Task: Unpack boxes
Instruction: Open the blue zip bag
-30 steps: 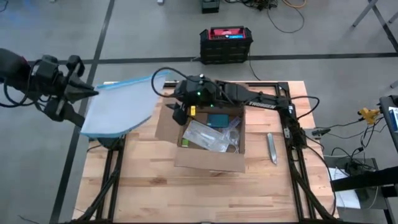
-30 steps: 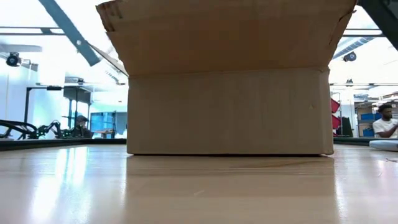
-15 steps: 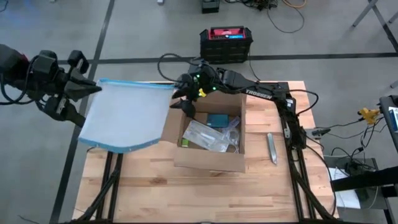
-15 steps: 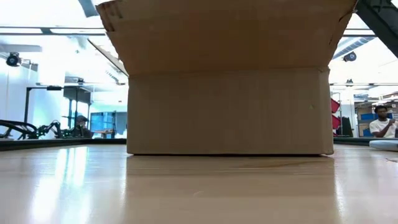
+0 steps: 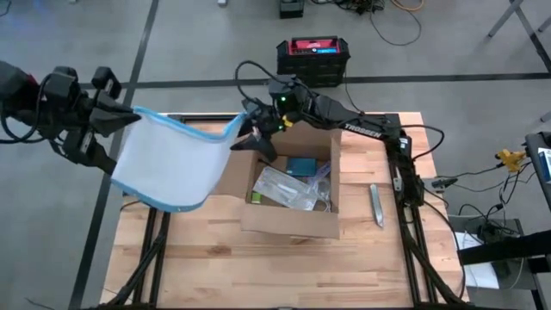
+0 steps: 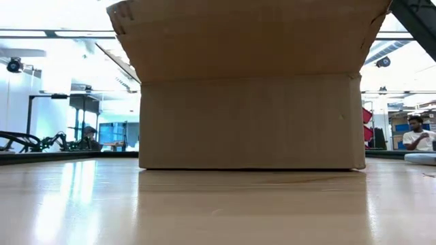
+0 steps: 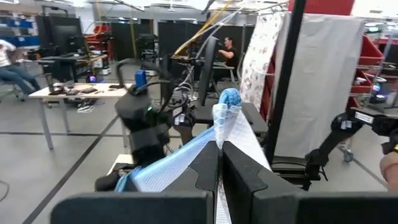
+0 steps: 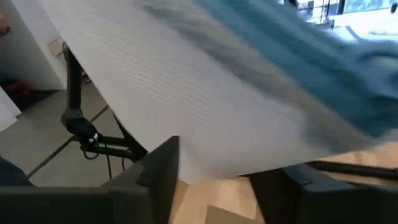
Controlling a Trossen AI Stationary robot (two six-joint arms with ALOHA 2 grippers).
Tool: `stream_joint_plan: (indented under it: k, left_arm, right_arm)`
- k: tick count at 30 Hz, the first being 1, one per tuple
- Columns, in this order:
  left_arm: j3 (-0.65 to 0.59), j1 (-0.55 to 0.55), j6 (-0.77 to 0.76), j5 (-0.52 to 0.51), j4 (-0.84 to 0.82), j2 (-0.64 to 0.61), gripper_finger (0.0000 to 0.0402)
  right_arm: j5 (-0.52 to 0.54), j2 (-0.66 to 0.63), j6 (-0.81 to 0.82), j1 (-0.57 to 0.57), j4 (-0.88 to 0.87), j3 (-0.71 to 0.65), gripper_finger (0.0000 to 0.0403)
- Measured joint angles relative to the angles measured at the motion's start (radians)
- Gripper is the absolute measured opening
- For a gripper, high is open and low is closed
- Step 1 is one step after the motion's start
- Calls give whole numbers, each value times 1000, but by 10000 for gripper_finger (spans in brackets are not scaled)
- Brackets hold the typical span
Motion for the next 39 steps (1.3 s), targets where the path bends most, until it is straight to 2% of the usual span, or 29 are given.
stream_joint_plan:
  k: [3, 5, 7, 11, 16, 20, 24, 27, 29, 31, 36, 39]
  left_arm:
    - [0, 0, -3, -26, 0, -3, 0]
    - [0, 0, -3, -51, -4, -8, 0]
    - [0, 0, -3, -97, -19, -16, 0]
    - [0, 0, -34, -254, -100, -32, 0]
    - [0, 0, -79, -332, -148, -38, 8]
    - [-11, 0, -122, -345, -171, -29, 34]
    - [-75, 0, -204, -407, -196, -24, 72]
    - [-151, 0, -274, -460, -193, -21, 102]
    - [-203, 0, -293, -475, -146, -18, 122]
    - [-257, 0, -263, -478, -26, -14, 138]
    - [-371, 3, -33, -430, 376, 29, 166]
    - [-415, 33, 52, -374, 518, 73, 174]
  right_arm:
    - [1, -26, -35, -2, -26, 0, 44]
    - [6, -48, -72, -2, -60, 0, 13]
    - [34, -72, -78, -1, -99, 1, 11]
    - [95, -119, -137, 0, -248, 1, 2]
    - [240, -187, -202, 0, -440, 1, 1]
    - [421, -240, -251, 0, -586, 1, 0]
    - [610, -291, -280, 0, -699, 0, 0]
    - [690, -329, -298, -2, -749, 0, 0]
    - [704, -351, -303, -3, -754, 0, 0]
    - [706, -367, -307, -3, -753, 0, 0]
    - [709, -374, -288, -3, -748, 0, 0]
    - [711, -375, -251, -3, -749, 0, 0]
